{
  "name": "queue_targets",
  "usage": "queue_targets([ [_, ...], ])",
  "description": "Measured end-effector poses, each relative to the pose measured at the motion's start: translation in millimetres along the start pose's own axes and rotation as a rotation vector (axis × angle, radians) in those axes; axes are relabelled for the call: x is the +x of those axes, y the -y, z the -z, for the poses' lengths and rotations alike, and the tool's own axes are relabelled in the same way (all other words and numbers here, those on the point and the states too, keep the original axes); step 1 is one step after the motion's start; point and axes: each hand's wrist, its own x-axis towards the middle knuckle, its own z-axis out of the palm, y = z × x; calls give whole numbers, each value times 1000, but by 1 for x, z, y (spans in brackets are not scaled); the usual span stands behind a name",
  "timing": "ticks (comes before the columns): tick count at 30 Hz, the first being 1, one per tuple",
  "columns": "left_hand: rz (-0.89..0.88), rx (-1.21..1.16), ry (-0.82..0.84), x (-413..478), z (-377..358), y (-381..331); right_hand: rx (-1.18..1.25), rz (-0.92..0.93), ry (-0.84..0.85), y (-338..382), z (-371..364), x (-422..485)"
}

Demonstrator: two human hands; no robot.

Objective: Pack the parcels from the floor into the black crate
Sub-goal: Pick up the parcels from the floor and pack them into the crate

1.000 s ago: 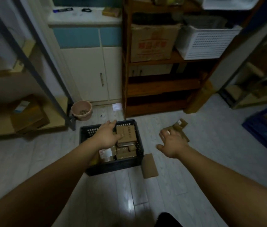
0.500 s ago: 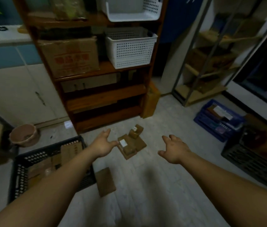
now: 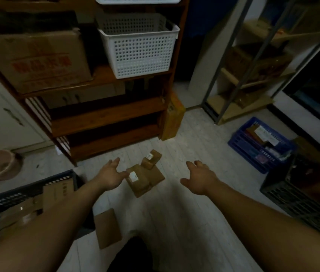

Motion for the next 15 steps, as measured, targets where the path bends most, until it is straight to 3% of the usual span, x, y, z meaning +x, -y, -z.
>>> queue_targets([
  [7,-6,11,71,77,-7,-36,43,-64,67,-34,37,85],
  [15,294,-297,-10,116,-40,-4,-42,169,252,-22,18,209],
])
